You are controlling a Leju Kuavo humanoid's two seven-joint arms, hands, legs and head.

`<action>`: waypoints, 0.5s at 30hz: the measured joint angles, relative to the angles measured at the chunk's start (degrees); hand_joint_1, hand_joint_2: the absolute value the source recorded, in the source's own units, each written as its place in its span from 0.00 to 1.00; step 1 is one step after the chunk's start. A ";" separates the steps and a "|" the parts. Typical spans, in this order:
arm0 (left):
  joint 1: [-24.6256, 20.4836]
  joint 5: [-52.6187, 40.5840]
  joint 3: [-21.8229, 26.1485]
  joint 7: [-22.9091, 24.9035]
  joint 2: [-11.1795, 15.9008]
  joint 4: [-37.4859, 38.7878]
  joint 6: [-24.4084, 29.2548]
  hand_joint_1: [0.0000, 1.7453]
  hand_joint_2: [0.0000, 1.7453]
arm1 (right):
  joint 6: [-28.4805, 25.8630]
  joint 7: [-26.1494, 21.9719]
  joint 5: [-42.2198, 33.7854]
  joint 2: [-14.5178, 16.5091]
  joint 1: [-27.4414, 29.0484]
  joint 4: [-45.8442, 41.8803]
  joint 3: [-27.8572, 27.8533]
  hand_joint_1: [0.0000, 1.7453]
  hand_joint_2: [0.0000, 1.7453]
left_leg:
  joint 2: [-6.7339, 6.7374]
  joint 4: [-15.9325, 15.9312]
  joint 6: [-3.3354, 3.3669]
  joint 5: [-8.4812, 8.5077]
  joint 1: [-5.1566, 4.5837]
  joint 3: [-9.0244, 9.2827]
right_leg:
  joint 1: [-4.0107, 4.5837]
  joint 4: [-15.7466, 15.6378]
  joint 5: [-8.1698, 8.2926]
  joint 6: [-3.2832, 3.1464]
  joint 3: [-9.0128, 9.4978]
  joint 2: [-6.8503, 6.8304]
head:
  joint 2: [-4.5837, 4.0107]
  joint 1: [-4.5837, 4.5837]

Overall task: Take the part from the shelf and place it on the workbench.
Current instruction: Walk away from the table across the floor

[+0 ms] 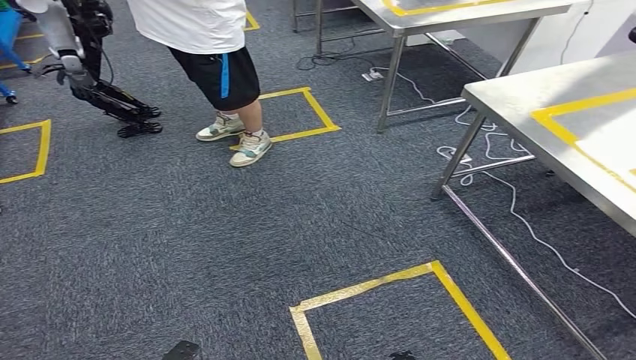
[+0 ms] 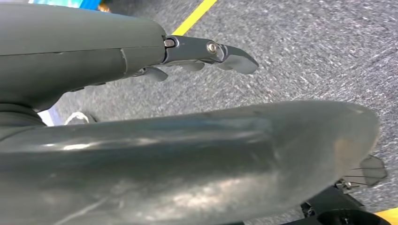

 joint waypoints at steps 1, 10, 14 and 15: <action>-0.03 0.00 0.00 0.02 0.05 -0.01 0.01 0.00 0.00 | -0.04 0.00 0.02 0.08 0.00 0.01 0.13 0.00 0.00 | -0.54 0.40 -0.51 -0.09 0.06 -0.33 | -0.11 -1.76 0.31 -0.30 1.00 0.87 | 0.00 0.02; 0.06 -0.02 0.00 0.14 -0.14 -0.02 0.03 0.00 0.00 | -0.15 0.00 0.06 0.23 0.21 0.01 0.75 0.00 0.00 | 4.76 14.31 -1.51 -7.04 -0.24 -7.69 | 1.39 -1.98 0.54 -4.07 0.66 -4.74 | 0.00 -1.06; 0.22 -0.01 0.00 0.14 -0.16 -0.02 0.07 0.00 0.00 | -0.15 0.00 0.15 0.23 0.14 0.01 0.79 0.00 0.00 | 6.65 10.12 -0.61 -3.24 -0.80 -4.72 | 1.78 -1.98 0.19 -4.09 0.94 -7.92 | 0.00 -1.08; 0.13 -0.02 0.00 0.14 -0.16 -0.02 0.09 0.00 0.00 | -0.15 0.00 0.20 0.23 0.10 0.01 0.80 0.00 0.00 | 8.03 6.81 -0.42 -2.08 -1.17 -2.91 | 1.95 -1.90 0.00 -3.85 1.04 -8.59 | 0.00 -1.13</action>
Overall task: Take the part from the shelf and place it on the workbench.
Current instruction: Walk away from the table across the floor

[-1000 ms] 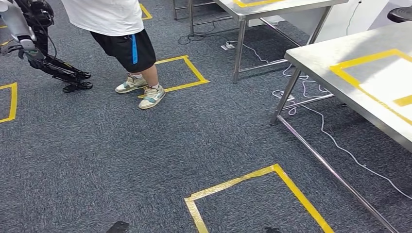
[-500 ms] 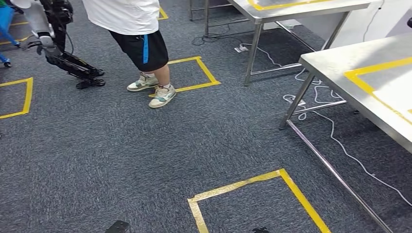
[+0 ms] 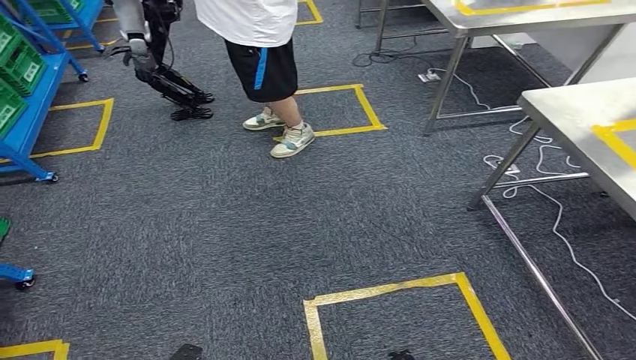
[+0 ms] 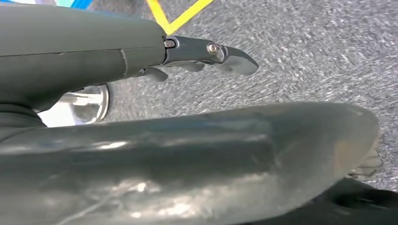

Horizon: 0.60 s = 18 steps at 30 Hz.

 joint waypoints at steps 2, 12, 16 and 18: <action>-0.34 -0.05 0.00 0.00 -0.02 0.00 0.05 0.00 0.00 | 0.00 0.01 0.09 0.00 -0.03 0.00 0.03 0.00 0.00 | 1.97 -3.96 0.55 0.67 -0.52 1.92 | 0.40 -0.02 -0.32 0.53 0.18 -1.36 | 0.00 -0.04; -0.48 -0.39 -0.02 0.19 0.12 0.00 0.19 0.00 0.00 | 0.02 0.01 0.38 0.02 0.17 -0.02 0.34 0.00 0.00 | -5.20 -4.76 2.61 0.60 -0.21 2.10 | 0.24 15.13 -6.30 1.92 -7.53 5.20 | 0.00 0.47; -0.58 -0.44 -0.04 0.33 0.15 0.00 0.14 0.00 0.00 | 0.02 -0.01 0.55 0.02 0.03 -0.02 0.37 0.00 0.00 | -8.50 -4.57 2.09 0.63 -0.24 2.11 | -0.25 2.94 0.55 1.30 -2.70 9.35 | 0.00 0.44; -0.70 -0.50 -0.04 0.33 0.15 0.00 0.11 0.00 0.00 | 0.02 -0.04 0.62 0.02 -0.06 -0.02 0.37 0.00 0.00 | -9.86 -4.59 1.31 0.88 -0.09 1.70 | -0.34 0.54 0.89 0.96 -1.60 10.78 | 0.00 0.42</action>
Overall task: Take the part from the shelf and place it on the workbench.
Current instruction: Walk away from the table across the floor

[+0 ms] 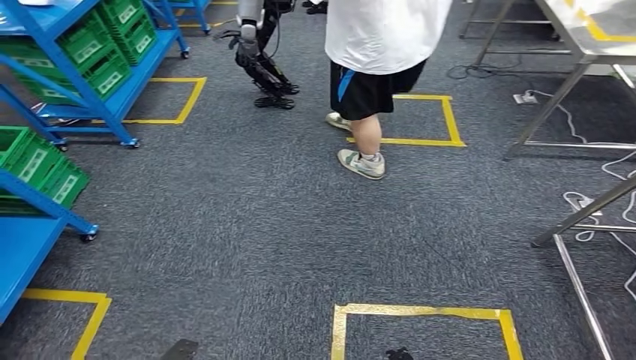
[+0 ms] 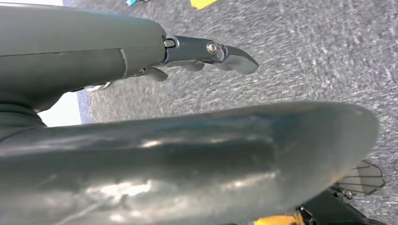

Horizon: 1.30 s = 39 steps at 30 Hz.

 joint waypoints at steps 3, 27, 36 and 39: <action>0.20 -0.07 0.00 0.03 0.07 0.00 -0.01 0.00 0.00 | 0.01 -0.02 0.08 0.05 -0.09 0.00 0.01 0.00 0.00 | 0.37 0.26 -1.07 -0.15 0.17 -0.60 | 0.04 -0.62 0.44 -0.97 0.33 -2.07 | 0.00 -0.21; 0.30 -1.60 -0.52 0.17 -0.90 0.00 0.23 0.00 0.00 | 0.65 0.01 -1.26 -0.11 0.47 -0.06 -0.03 0.00 0.00 | 2.94 -1.08 0.71 -0.17 0.26 1.26 | 0.05 6.67 -2.07 1.00 -2.78 -4.21 | 0.00 -0.39; 0.51 -1.60 -1.24 0.34 -0.91 0.00 0.23 0.00 0.00 | 0.76 0.00 -1.25 -0.16 0.31 -0.04 -0.07 0.00 0.00 | 4.80 5.22 -1.99 -3.62 0.21 -2.70 | -0.22 -1.39 0.46 -1.49 1.07 -4.51 | 0.00 -1.06; 0.39 -1.60 -1.35 0.37 -1.02 0.00 0.23 0.00 0.00 | 0.80 0.04 -1.23 -0.28 0.59 -0.04 -0.07 0.00 0.00 | 6.88 13.61 -2.20 -6.44 0.25 -7.01 | 0.08 -1.41 0.19 -1.91 1.23 -7.12 | 0.00 -1.26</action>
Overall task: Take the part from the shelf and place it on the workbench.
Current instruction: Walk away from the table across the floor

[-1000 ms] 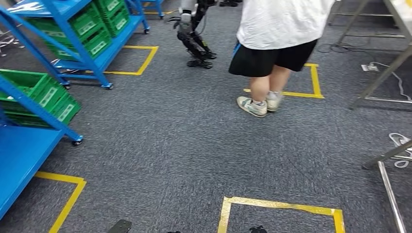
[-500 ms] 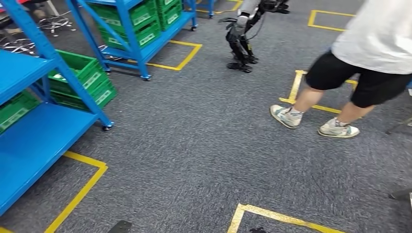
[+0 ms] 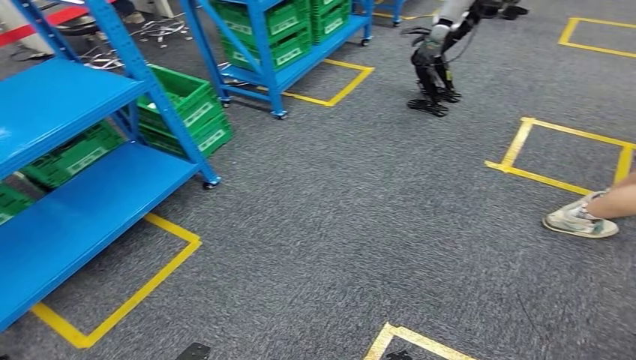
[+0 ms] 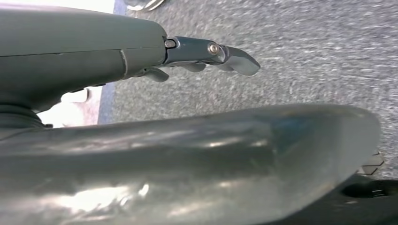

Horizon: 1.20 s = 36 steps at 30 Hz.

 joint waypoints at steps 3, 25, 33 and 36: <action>0.21 -0.01 -0.02 0.05 -0.02 0.00 0.00 0.00 0.00 | 0.08 0.06 0.17 -0.07 -0.03 0.00 0.00 0.00 0.00 | 1.49 -5.48 0.39 4.60 -0.11 2.87 | 0.09 0.00 -0.42 0.17 0.51 -2.14 | 0.00 -0.02; -0.44 0.42 -0.13 0.66 -0.42 0.00 -0.17 0.00 1.00 | -0.22 -0.08 2.00 -0.54 -0.59 0.01 -0.02 0.00 0.00 | -5.63 -14.33 0.55 7.31 0.12 6.52 | -0.45 0.56 -0.01 1.22 -0.07 4.88 | 0.00 0.43; -0.86 0.52 -0.10 0.59 -0.38 0.00 -0.26 0.00 1.00 | -0.19 0.03 2.46 -0.62 -0.48 0.01 -0.02 0.00 0.00 | 0.84 -3.20 0.42 3.66 -0.26 1.47 | 0.11 0.30 -0.26 0.10 0.29 -1.73 | 0.00 -0.37; -1.28 0.51 -0.10 0.59 -0.37 0.00 -0.25 0.00 1.00 | -0.19 -0.03 2.51 -0.62 -0.53 0.00 -0.02 0.00 0.00 | 5.09 -12.35 1.57 6.93 -1.09 6.52 | 0.63 0.43 -0.76 0.68 0.61 -3.57 | 0.00 -0.43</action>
